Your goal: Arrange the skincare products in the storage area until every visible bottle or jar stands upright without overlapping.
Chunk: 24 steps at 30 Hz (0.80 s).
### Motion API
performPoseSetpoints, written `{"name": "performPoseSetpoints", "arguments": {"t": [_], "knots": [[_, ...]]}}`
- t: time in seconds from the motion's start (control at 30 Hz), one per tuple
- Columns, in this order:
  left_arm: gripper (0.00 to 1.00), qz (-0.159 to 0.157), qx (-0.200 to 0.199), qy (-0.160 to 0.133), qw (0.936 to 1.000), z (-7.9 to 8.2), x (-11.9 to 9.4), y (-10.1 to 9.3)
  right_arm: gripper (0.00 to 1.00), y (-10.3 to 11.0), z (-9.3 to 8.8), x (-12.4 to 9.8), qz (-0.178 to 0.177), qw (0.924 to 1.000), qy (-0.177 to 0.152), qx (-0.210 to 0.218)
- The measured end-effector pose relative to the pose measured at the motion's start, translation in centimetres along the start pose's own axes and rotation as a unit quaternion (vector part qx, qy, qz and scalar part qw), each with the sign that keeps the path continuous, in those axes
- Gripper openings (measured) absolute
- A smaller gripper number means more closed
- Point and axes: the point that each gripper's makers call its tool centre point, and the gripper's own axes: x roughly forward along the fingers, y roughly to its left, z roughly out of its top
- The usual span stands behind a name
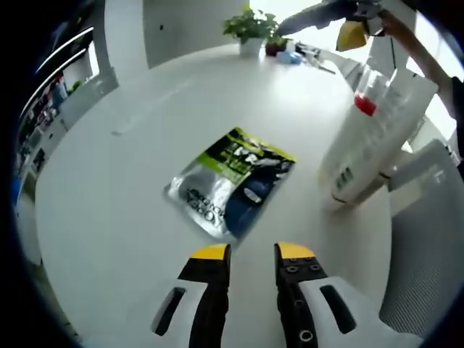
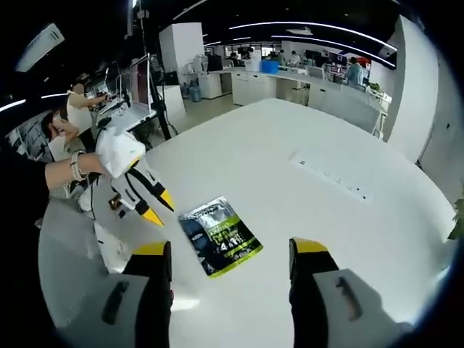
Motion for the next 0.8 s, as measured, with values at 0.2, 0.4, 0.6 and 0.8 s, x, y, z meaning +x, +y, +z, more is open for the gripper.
{"name": "performPoseSetpoints", "arguments": {"t": [0.2,0.4,0.6,0.8], "knots": [[0.17,0.0,-0.003,-0.007,1.0,0.8,0.9,0.2,0.59,0.0,-2.5,2.8,0.025,0.9992,0.02,0.022],[0.14,0.004,-0.005,-0.011,0.9999,1.4,2.1,0.8,0.53,0.1,-4.8,5.4,0.041,0.9975,0.039,0.042],[0.11,0.014,-0.004,-0.012,0.9998,1.9,3.1,1.6,0.51,-0.4,-6.7,7.1,0.047,0.9947,0.063,0.066],[0.1,0.022,0.008,-0.001,0.9997,2.1,3.6,2.1,0.5,-0.1,-8.0,8.3,0.056,0.9922,0.071,0.086]]}}
